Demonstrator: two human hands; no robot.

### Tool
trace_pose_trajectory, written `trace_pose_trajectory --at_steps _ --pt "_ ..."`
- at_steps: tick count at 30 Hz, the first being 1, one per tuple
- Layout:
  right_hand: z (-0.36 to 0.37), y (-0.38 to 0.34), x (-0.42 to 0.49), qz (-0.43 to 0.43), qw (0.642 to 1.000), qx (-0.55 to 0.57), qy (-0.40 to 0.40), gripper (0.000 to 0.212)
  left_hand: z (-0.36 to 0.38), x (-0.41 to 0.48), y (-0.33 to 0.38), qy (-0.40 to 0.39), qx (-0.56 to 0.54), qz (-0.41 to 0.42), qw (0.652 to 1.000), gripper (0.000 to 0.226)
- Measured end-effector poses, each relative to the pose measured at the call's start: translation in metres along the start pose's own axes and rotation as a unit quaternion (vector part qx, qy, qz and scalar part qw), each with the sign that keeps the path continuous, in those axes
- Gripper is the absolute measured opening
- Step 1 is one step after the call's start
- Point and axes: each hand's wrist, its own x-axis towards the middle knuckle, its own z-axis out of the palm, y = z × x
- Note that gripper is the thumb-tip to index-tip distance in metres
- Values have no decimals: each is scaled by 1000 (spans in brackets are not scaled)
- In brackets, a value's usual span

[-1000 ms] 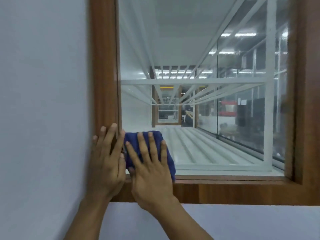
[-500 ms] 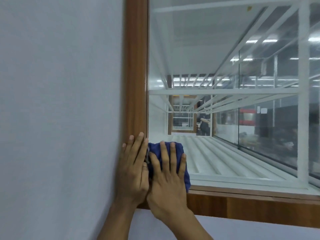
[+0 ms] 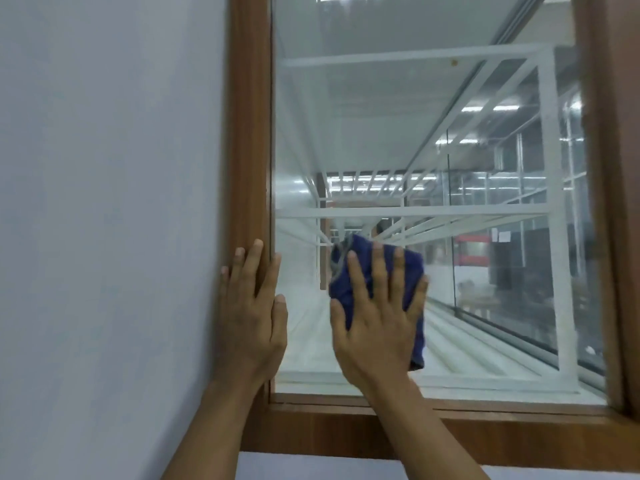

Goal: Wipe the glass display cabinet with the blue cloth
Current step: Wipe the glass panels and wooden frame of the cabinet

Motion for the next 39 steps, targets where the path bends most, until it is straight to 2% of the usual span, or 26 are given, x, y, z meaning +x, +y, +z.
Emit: trace_pose_trajectory --at_steps 2,4,6,9,10,11,13,15,17,19,21,23,24,25,27,28,30,32,35,37,38,39 --pt "12 -23 -17 -174 984 -16 -37 72 1 15 -1 2 9 12 1000 56" --pt "12 -1 -12 -236 971 -36 -29 66 1 27 -2 2 17 26 1000 56" --pt "2 43 8 -161 986 -51 14 61 0 37 -1 6 24 33 999 58" --pt "-21 85 39 81 994 -19 69 62 -1 52 1 20 17 25 999 59" --pt "-23 73 46 117 990 -16 81 61 -1 55 0 26 16 18 999 59" --pt "-19 50 48 107 990 -19 86 61 -1 57 -1 30 18 16 999 59" --pt "1 -9 42 -37 998 -10 49 62 -1 55 -4 34 13 22 999 58" --pt "17 -44 34 -183 983 -17 4 62 -1 55 -5 38 -3 24 999 57" --pt "16 -30 51 -216 976 -24 9 63 -1 61 -2 38 4 17 999 57" --pt "2 13 79 -136 989 -35 36 64 0 65 2 42 34 14 998 57" --pt "-20 61 112 7 996 -36 81 63 1 67 4 45 56 16 997 58" --pt "-33 72 133 110 988 -19 105 64 0 74 3 39 74 16 996 59" --pt "-31 58 138 116 986 -23 114 63 -3 83 3 37 84 13 996 58" --pt "-25 36 139 81 990 -23 114 62 -6 96 4 38 94 9 995 58" --pt "-9 -12 132 -85 994 -11 61 61 -12 128 8 40 94 -4 995 58" --pt "-4 -25 129 -166 986 -14 26 61 -13 142 9 39 85 -11 996 58" --pt "-8 -11 149 -254 967 -34 2 62 -16 164 11 39 75 -10 996 57" --pt "-23 31 193 -215 975 -43 31 61 -20 184 13 43 77 -2 996 57" --pt "-57 89 268 12 995 -45 93 62 -28 220 15 41 64 -12 997 58" --pt "-65 83 294 141 982 -25 121 63 -36 242 13 39 62 -14 997 59" --pt "-62 63 298 173 976 -24 134 63 -39 253 12 33 63 -11 997 59" --pt "-55 37 297 160 977 -21 138 63 -41 262 10 26 68 -7 997 59"
